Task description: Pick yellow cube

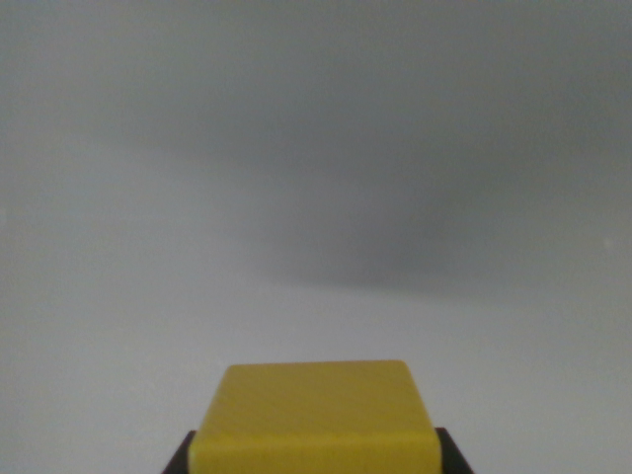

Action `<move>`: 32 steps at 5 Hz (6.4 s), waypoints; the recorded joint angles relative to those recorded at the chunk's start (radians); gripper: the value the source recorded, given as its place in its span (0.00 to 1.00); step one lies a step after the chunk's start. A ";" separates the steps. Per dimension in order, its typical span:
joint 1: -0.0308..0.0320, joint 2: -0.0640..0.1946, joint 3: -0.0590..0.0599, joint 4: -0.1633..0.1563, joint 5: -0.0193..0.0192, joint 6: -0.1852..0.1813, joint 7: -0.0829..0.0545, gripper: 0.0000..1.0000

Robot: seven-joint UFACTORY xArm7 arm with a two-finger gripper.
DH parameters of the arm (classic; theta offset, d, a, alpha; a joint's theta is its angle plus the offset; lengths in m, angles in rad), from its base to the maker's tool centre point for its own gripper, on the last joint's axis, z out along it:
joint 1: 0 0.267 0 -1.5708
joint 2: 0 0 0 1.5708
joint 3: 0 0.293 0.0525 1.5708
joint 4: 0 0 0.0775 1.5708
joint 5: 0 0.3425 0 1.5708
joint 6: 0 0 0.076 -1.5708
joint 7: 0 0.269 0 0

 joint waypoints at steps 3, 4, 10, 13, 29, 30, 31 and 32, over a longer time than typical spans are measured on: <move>-0.0012 -0.040 0.000 0.053 0.0065 0.093 -0.005 1.00; -0.0012 -0.040 0.000 0.053 0.0065 0.093 -0.005 1.00; -0.0030 -0.102 -0.001 0.134 0.0162 0.235 -0.012 1.00; -0.0042 -0.140 -0.001 0.184 0.0223 0.323 -0.016 1.00; -0.0072 -0.240 -0.002 0.316 0.0383 0.554 -0.028 1.00; -0.0072 -0.240 -0.002 0.316 0.0383 0.554 -0.028 1.00; -0.0073 -0.243 -0.002 0.320 0.0388 0.561 -0.028 1.00; -0.0073 -0.243 -0.002 0.320 0.0388 0.561 -0.028 1.00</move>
